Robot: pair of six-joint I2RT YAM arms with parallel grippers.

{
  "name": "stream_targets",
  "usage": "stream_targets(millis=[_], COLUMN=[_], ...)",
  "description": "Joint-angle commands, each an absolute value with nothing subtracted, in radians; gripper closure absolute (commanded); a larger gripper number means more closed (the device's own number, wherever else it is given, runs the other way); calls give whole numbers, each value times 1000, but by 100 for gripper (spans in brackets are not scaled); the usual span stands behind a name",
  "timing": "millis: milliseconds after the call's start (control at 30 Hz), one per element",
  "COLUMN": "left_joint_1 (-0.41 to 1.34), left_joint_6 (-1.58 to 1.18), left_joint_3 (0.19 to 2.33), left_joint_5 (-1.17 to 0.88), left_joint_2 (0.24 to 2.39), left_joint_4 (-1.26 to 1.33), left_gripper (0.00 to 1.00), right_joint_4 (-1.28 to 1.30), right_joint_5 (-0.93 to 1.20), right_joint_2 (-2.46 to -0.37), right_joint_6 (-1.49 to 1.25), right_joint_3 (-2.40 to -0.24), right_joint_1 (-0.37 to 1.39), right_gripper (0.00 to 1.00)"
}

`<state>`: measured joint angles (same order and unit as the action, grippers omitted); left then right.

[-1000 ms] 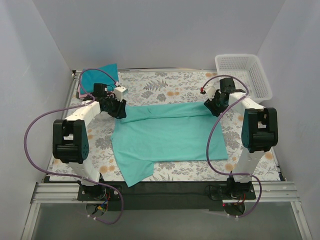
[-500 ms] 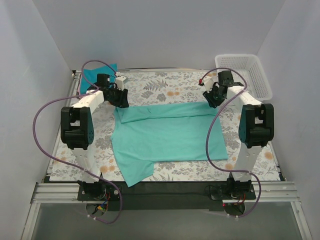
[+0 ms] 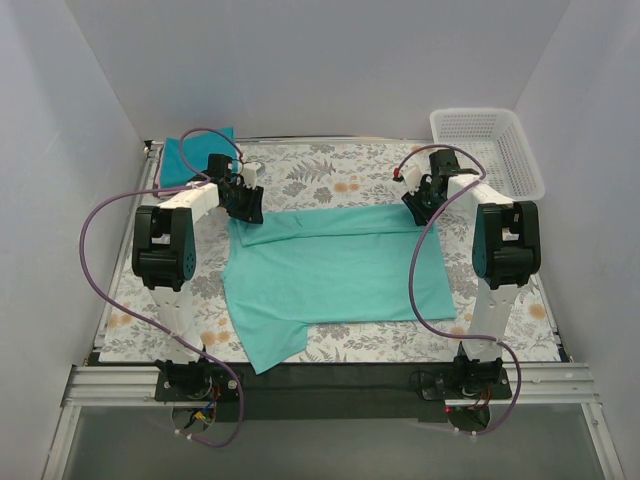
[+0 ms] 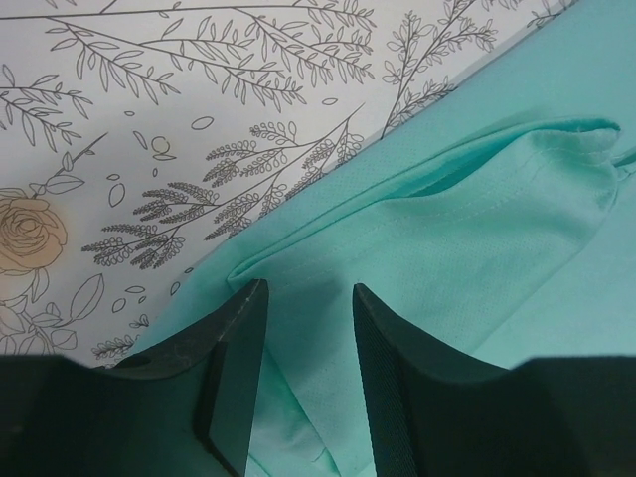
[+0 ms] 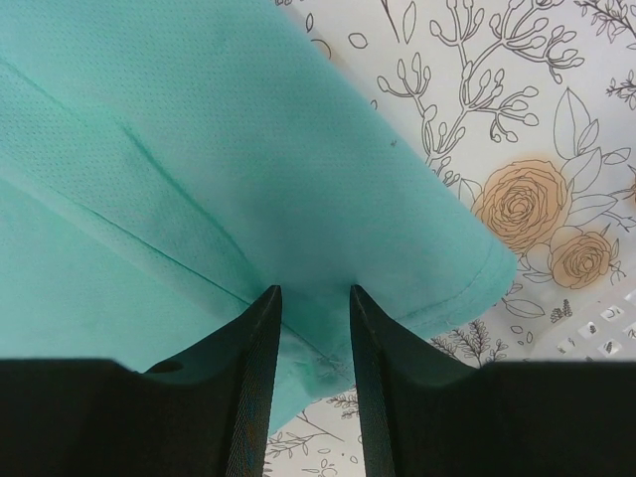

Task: Fold and stack the t-shirts
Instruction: Fold the tshirt

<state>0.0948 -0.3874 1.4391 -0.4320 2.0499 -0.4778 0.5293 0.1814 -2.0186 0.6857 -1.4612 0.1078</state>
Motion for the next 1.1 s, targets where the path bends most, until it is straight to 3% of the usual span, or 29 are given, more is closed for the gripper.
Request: stream_targets(millis=[0, 900, 1067], left_joint_1=[95, 98, 98], left_joint_6=[-400, -394, -393], left_joint_3=[1476, 1499, 1500], left_joint_5=[-388, -387, -402], left_joint_2=[2031, 2082, 2074], left_joint_4=[-459, -469, -472], left_gripper=[62, 65, 75], right_joint_4=[552, 600, 604], right_joint_5=[181, 189, 186], right_joint_2=[-1996, -1974, -1977], right_joint_6=[699, 724, 723], right_joint_3=[-1457, -1457, -1468], right_joint_1=[109, 112, 114], right_gripper=[66, 62, 62])
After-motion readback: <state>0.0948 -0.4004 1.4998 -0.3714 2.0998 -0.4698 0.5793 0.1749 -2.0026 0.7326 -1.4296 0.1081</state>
